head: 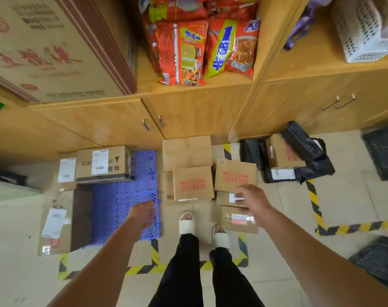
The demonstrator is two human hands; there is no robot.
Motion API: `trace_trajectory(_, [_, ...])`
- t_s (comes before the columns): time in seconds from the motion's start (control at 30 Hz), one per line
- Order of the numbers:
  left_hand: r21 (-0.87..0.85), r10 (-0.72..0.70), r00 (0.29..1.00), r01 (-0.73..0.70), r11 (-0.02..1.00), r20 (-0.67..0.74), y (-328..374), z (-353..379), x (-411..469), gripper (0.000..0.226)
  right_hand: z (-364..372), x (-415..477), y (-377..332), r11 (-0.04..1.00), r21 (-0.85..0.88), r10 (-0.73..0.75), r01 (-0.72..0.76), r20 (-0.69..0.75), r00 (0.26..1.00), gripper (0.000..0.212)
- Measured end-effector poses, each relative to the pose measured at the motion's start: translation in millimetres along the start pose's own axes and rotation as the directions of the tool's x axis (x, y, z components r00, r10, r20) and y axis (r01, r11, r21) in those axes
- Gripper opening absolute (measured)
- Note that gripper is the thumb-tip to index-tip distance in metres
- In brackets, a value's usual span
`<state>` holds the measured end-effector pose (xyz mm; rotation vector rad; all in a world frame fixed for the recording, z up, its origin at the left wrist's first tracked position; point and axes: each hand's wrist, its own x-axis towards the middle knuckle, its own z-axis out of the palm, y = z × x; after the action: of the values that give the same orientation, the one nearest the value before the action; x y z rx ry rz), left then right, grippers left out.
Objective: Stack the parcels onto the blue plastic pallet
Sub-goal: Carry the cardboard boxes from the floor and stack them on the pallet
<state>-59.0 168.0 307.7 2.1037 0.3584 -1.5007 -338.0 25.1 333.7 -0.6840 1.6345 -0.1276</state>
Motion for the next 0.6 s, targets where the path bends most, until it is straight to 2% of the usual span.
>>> trace_trajectory(0.13, [0.069,0.027,0.999,-0.026,0.997,-0.020,14.7,22.0,105.9,0.014,38.7,107.5,-15.4,0.985,-0.164,-0.056,0.050,-0.035,0.998,0.019])
trace_trajectory(0.23, [0.187,0.102,0.994,-0.095,0.978,-0.029,30.4,43.7,203.9,0.026,78.0,205.6,-16.5,0.965,-0.246,-0.100,0.093,-0.016,0.995,0.037])
trace_trajectory(0.3, [0.237,0.122,0.992,-0.113,0.965,-0.023,41.0,57.3,272.1,0.042,106.4,267.7,-16.3,0.940,-0.308,-0.146,0.145,0.017,0.989,0.043])
trace_trajectory(0.33, [0.245,0.144,0.989,-0.132,0.961,-0.030,45.9,62.8,302.9,0.049,121.7,292.5,-16.7,0.931,-0.319,-0.178,0.177,0.027,0.984,0.043])
trace_trajectory(0.4, [0.270,0.179,0.983,-0.161,0.949,-0.042,56.5,73.6,350.0,0.063,147.0,335.5,-16.6,0.929,-0.310,-0.204,0.200,0.022,0.979,0.058])
trace_trajectory(0.53, [0.238,0.210,0.977,-0.192,0.952,-0.049,64.8,87.4,415.9,0.070,173.5,406.8,-5.2,0.941,-0.294,-0.191,0.166,-0.057,0.980,0.074])
trace_trajectory(0.6, [0.234,0.176,0.983,-0.159,0.959,-0.052,65.9,89.6,432.1,0.074,178.3,430.3,-2.9,0.948,-0.292,-0.163,0.126,-0.105,0.981,0.080])
